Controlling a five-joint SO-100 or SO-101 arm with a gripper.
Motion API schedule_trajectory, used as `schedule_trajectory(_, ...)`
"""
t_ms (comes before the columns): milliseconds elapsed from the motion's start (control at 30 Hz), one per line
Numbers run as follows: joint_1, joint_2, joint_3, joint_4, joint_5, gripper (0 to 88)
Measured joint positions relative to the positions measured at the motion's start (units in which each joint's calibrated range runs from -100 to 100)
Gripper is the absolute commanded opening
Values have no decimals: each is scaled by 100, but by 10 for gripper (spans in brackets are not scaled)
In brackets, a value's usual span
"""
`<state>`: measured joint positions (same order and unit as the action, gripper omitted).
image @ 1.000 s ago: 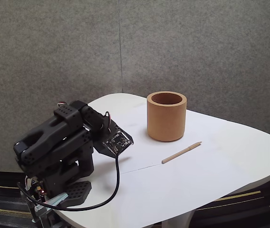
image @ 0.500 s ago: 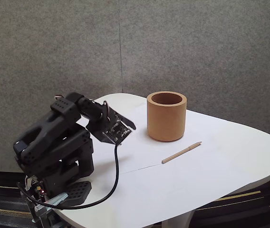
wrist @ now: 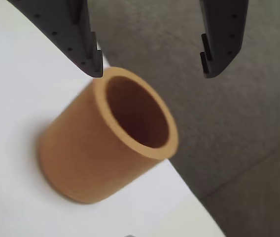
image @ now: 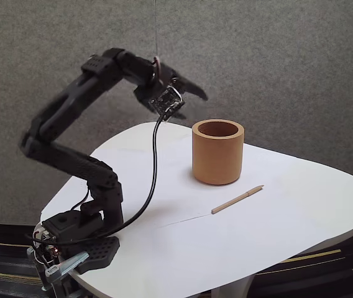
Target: Grab the pen and put it in the pen holder.
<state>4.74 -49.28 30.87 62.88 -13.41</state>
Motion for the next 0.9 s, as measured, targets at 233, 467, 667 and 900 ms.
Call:
schedule_trajectory(233, 617, 1499, -1498, 0, -1138, 278)
schedule_trajectory(467, 1300, 2125, -1507, 0, -1851, 278)
schedule_trajectory(667, 1741, 2913, -1128, 0, -2066, 278)
schedule_trajectory(900, 1697, 3743, -1074, -8, -2276, 278)
